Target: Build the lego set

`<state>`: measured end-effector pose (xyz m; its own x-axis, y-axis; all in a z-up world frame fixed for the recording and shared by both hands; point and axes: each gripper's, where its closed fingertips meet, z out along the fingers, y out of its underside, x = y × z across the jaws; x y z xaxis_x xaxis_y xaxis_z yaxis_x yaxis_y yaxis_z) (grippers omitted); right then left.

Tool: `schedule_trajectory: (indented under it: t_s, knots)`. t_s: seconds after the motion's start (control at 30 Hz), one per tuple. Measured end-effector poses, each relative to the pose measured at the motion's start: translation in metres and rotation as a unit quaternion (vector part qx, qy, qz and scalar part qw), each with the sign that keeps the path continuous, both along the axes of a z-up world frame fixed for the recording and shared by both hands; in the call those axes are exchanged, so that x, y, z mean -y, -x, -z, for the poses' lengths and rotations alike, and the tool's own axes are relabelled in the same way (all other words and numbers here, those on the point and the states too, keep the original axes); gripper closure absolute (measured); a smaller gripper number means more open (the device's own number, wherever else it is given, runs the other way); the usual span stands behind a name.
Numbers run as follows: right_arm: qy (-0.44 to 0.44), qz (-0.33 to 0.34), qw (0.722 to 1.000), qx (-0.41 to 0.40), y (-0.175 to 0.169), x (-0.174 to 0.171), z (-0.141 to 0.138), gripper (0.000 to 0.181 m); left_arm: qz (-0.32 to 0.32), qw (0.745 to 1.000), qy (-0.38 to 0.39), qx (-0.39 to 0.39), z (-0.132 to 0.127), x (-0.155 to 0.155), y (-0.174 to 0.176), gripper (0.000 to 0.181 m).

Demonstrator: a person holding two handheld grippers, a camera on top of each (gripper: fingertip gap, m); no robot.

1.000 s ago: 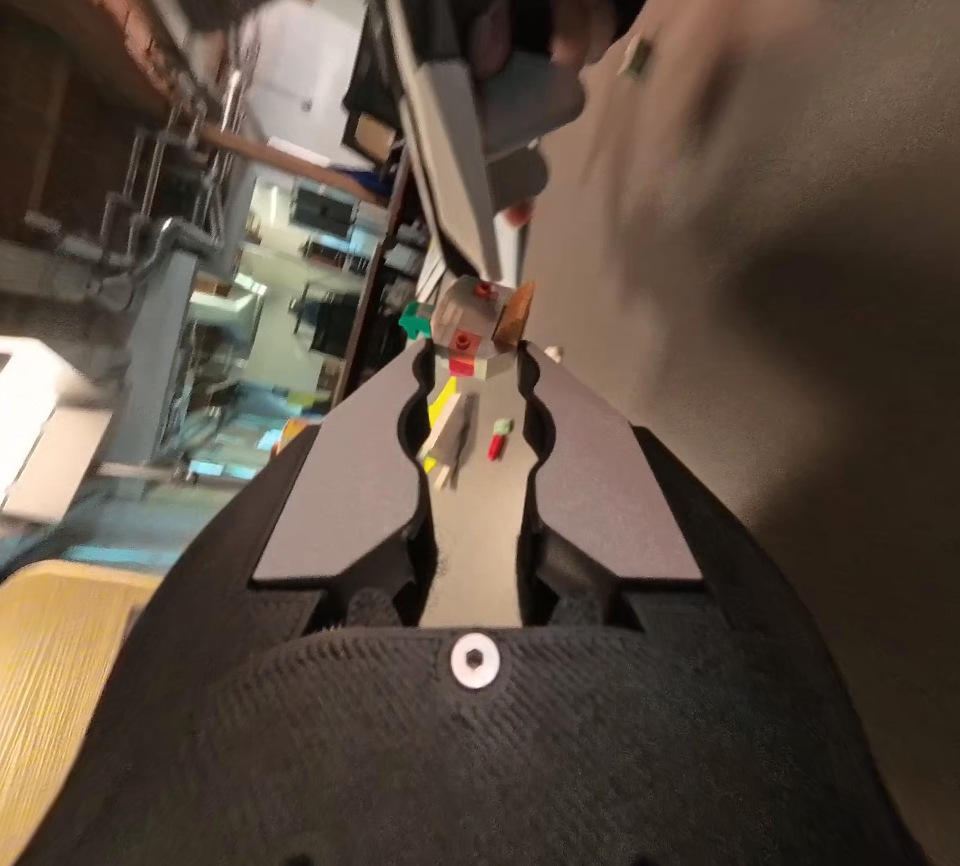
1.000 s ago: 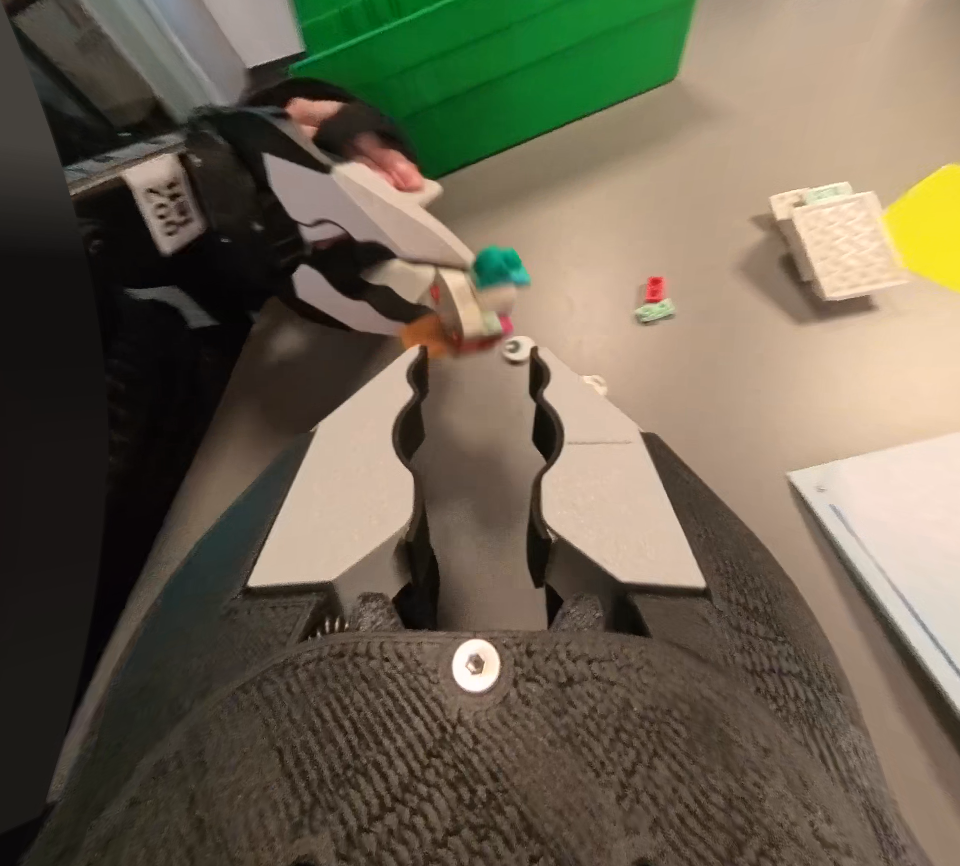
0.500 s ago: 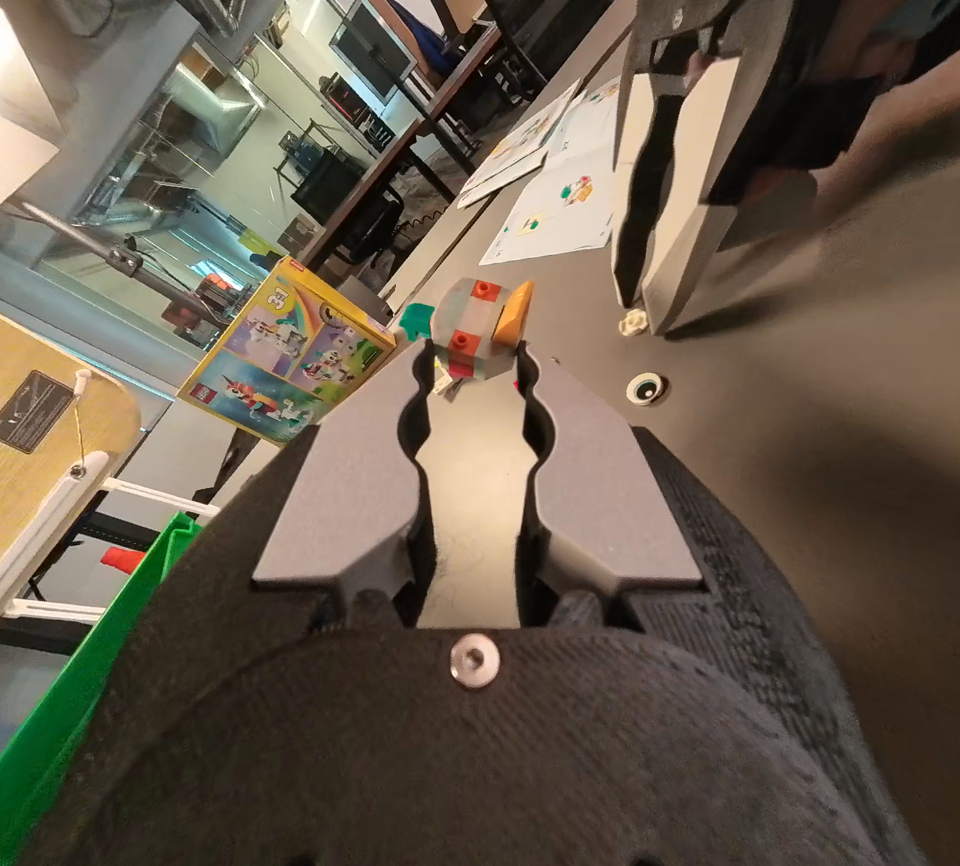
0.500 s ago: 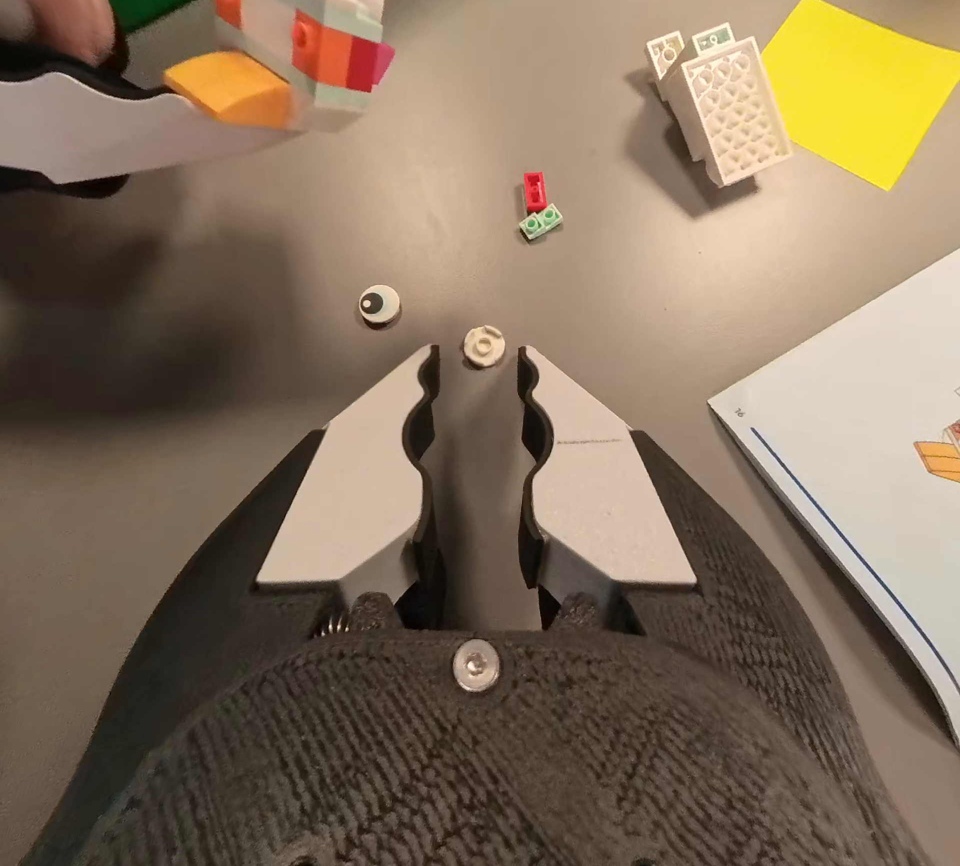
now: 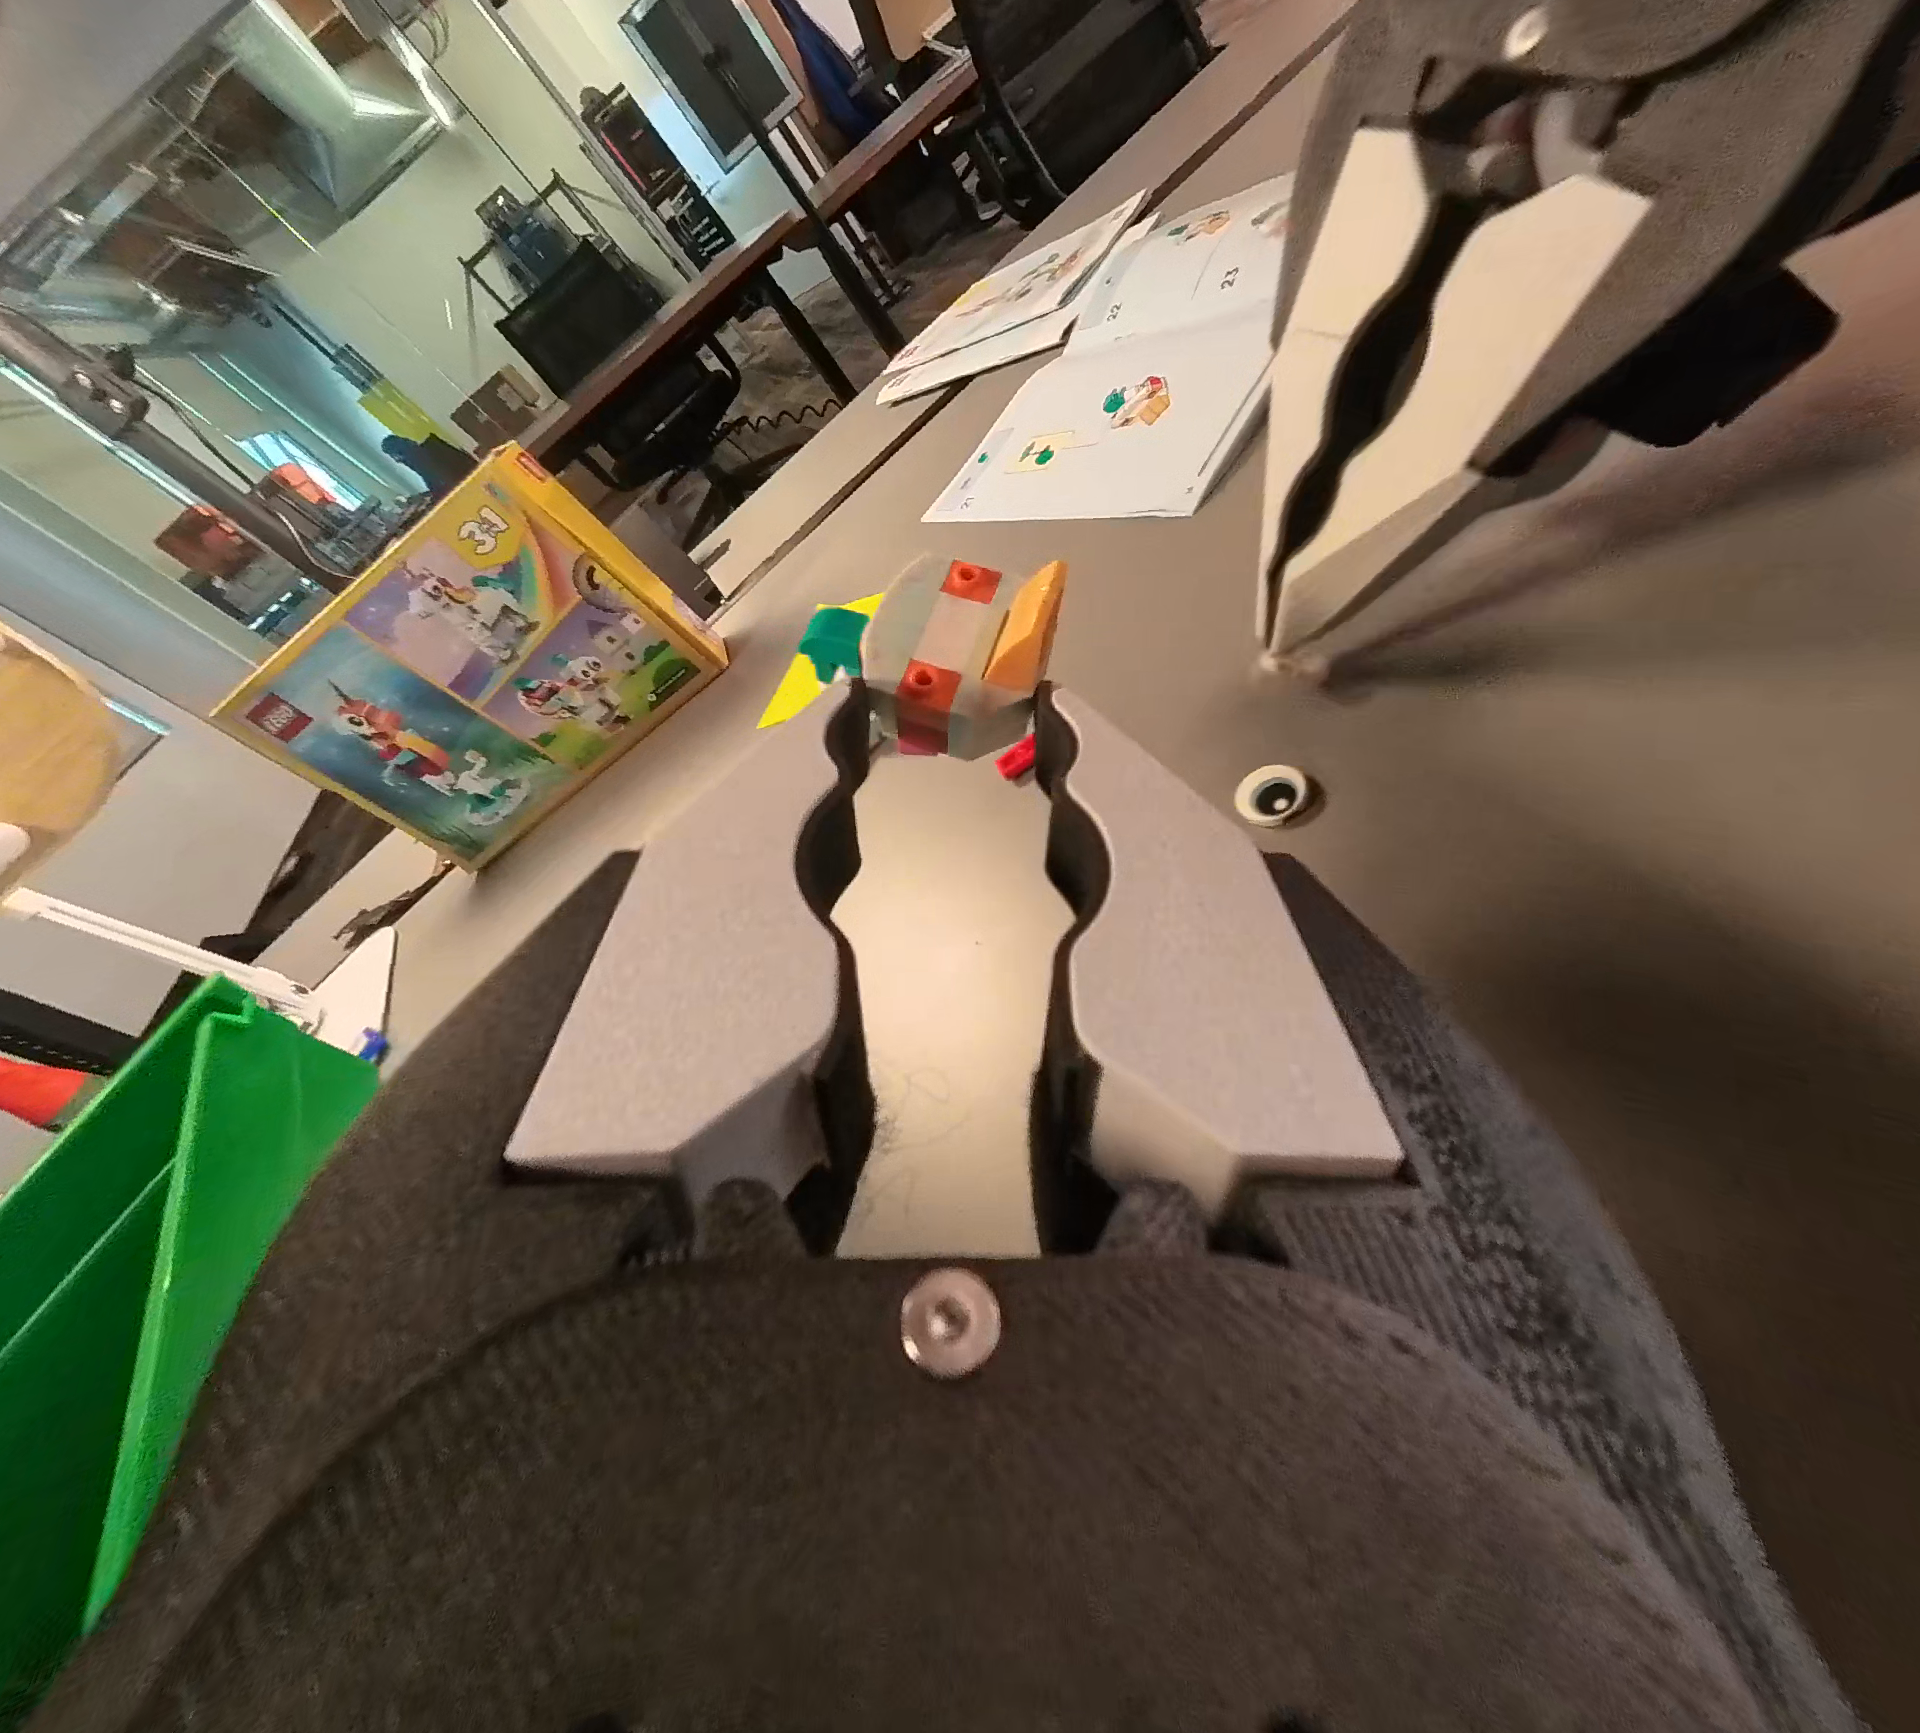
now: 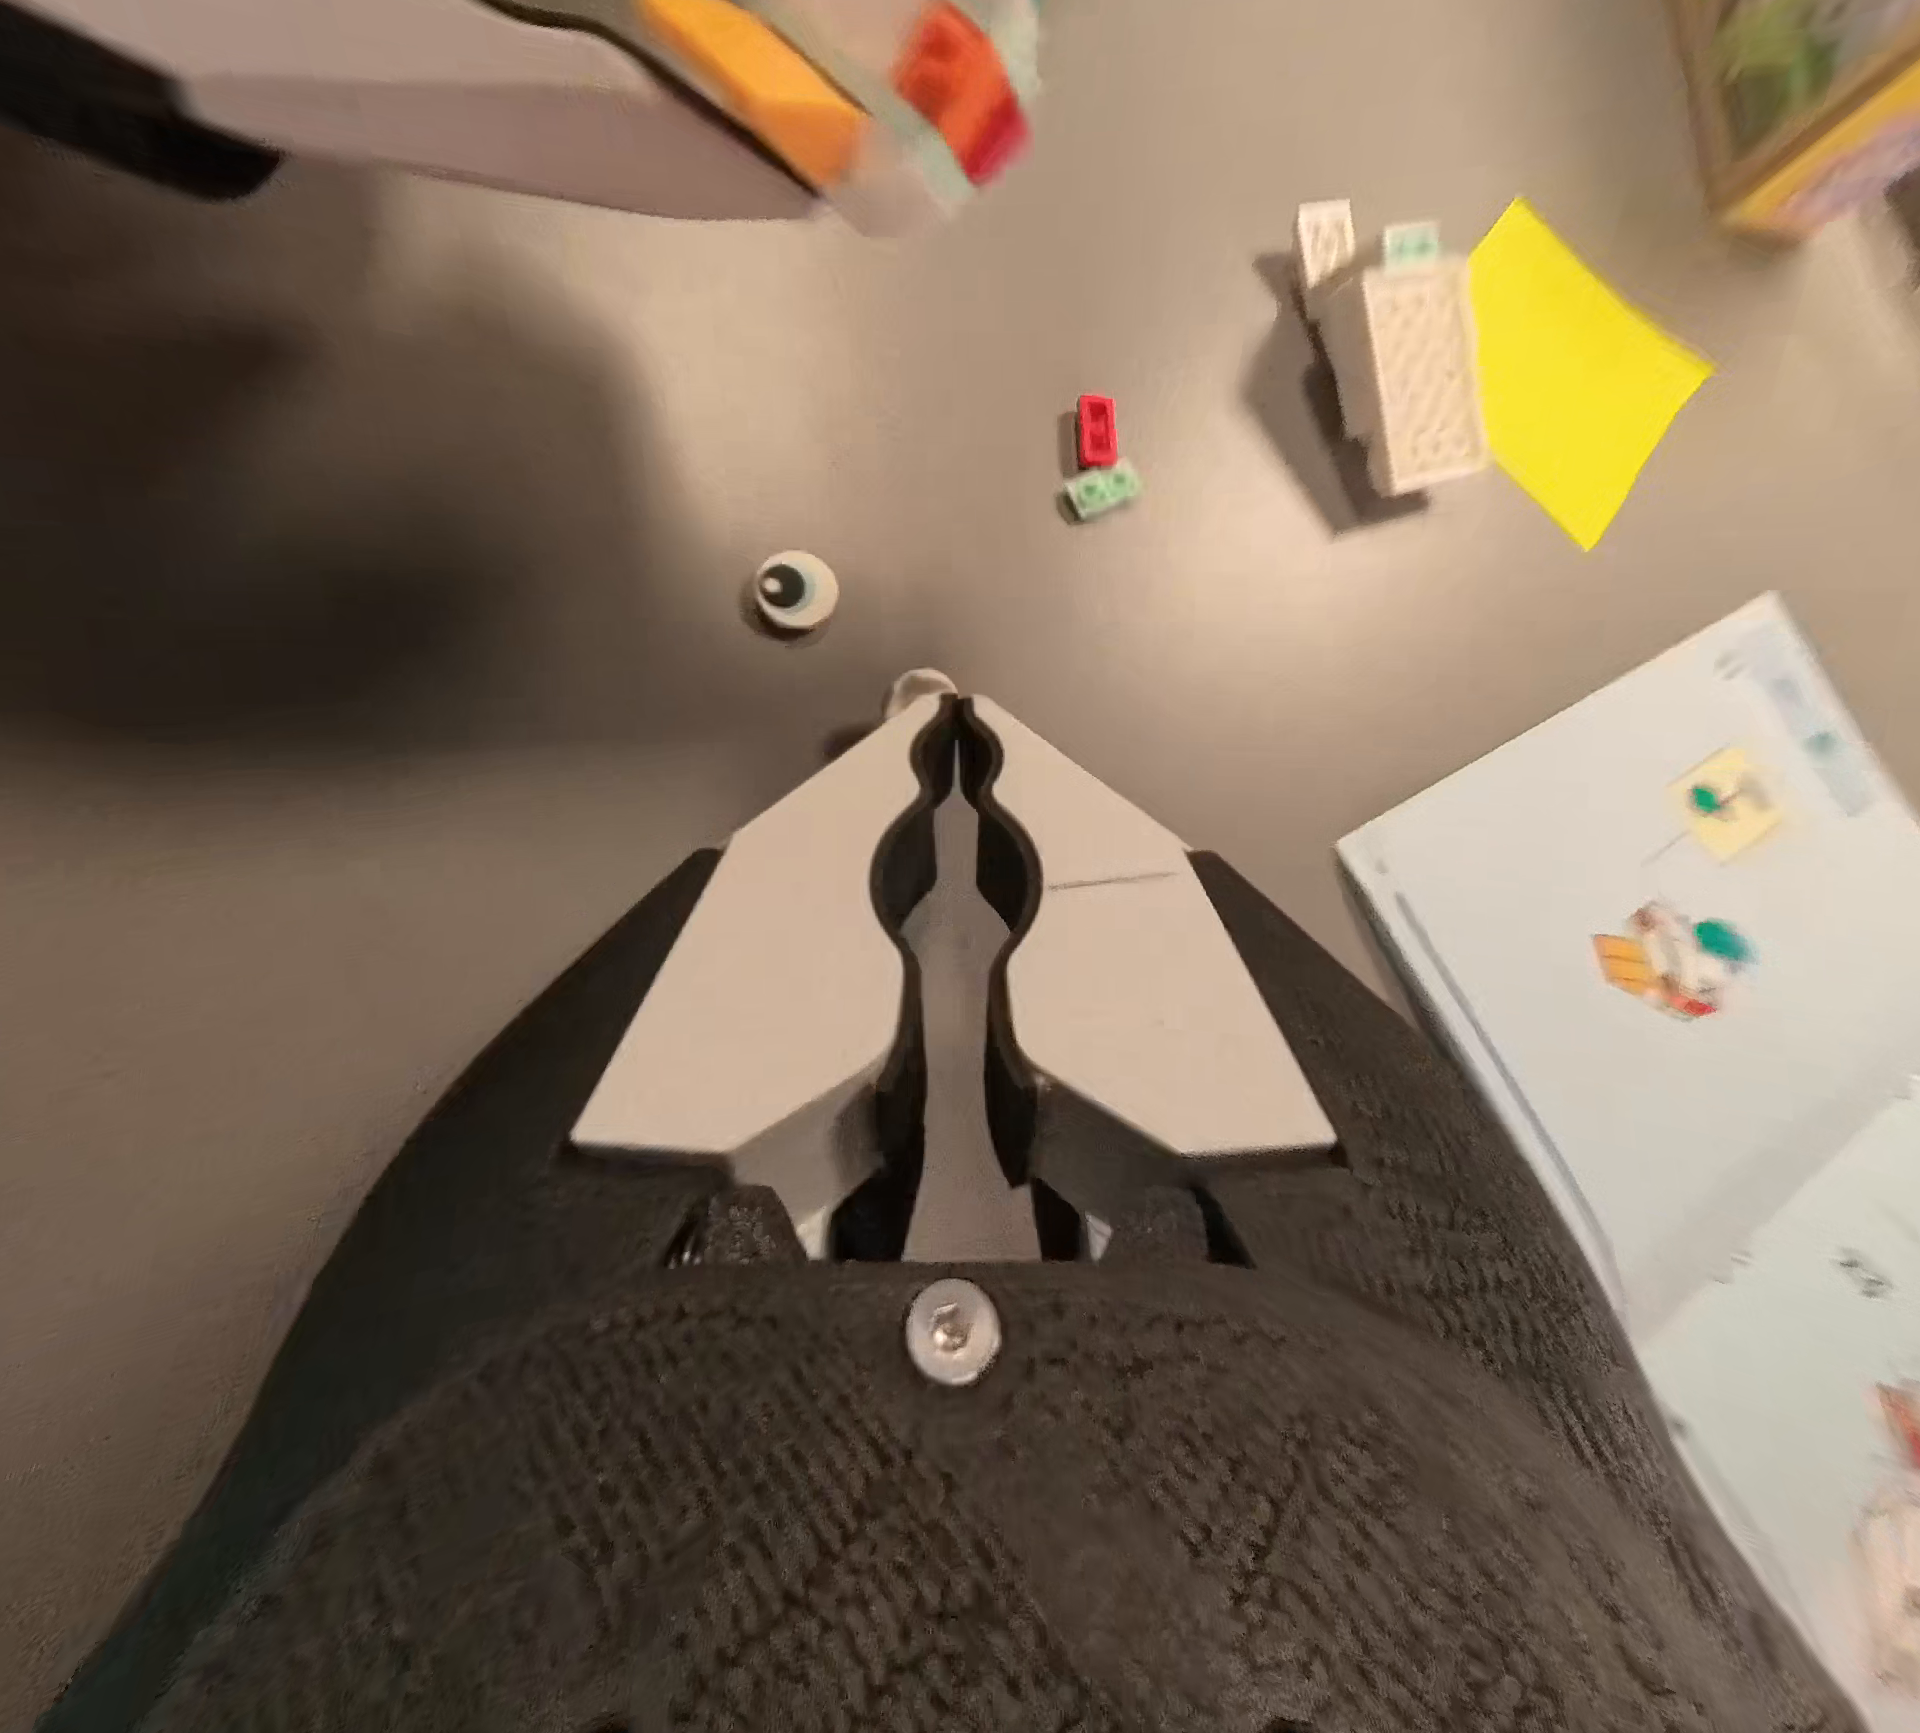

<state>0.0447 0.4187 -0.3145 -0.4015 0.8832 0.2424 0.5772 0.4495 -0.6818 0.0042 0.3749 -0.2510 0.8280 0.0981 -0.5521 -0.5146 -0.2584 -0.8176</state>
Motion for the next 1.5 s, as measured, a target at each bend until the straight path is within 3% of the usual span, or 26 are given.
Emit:
schedule_trajectory:
  t_s: [0.17,0.23,0.53,0.67,0.97,1.27,1.5]
  knots:
    - [-0.158,-0.068,0.985,-0.025,-0.020,0.002,0.001,0.181,0.009,1.000,0.001,0.016,0.001,-0.001,-0.002,0.151]
    - [-0.169,-0.076,0.982,-0.023,-0.027,0.002,0.004,0.181,0.011,1.000,0.002,0.018,0.001,-0.001,-0.003,0.151]
    - [0.012,-0.053,0.998,-0.028,-0.029,0.019,-0.001,0.168,0.012,1.000,0.000,0.025,0.001,-0.001,-0.002,0.151]
    - [0.086,-0.055,0.995,0.009,-0.026,0.035,0.004,0.164,0.011,0.999,-0.001,0.032,0.001,0.000,0.000,0.151]
    - [0.123,-0.010,0.992,0.021,-0.014,0.038,0.008,0.166,0.011,0.999,-0.002,0.039,0.002,0.000,0.001,0.151]
    - [0.120,0.058,0.991,0.005,-0.008,0.008,0.007,0.167,0.010,0.999,0.001,0.052,0.004,0.000,0.003,0.151]
    - [0.129,0.055,0.990,0.004,0.001,0.007,0.008,0.160,0.011,0.998,0.003,0.054,0.005,-0.001,0.003,0.151]
